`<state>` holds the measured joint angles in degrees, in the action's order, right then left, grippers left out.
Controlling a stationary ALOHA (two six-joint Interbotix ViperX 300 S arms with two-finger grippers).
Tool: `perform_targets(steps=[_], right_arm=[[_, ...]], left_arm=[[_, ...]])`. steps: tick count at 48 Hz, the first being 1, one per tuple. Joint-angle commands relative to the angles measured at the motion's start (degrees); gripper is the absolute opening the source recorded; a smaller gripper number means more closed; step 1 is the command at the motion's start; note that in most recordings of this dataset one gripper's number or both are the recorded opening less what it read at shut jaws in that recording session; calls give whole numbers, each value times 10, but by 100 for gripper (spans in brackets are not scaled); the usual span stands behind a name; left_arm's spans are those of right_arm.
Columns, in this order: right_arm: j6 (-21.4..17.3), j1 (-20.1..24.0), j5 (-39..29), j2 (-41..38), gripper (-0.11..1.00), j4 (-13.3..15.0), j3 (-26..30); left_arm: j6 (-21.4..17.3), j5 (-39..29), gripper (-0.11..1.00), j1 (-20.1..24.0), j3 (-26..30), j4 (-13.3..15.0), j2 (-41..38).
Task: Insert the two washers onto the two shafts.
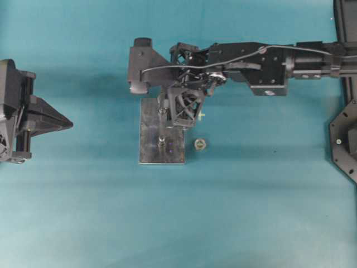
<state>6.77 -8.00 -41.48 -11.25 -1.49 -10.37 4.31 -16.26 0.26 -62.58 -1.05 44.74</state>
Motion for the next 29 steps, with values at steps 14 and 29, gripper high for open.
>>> perform_targets(steps=[14,29], right_arm=[[7,5,4,-3,34,1,12],[17,0,0,-20,34,1,18]], left_arm=[[1,4,0,1,-11,-2,36],[1,4,0,1,-9,-2,32]])
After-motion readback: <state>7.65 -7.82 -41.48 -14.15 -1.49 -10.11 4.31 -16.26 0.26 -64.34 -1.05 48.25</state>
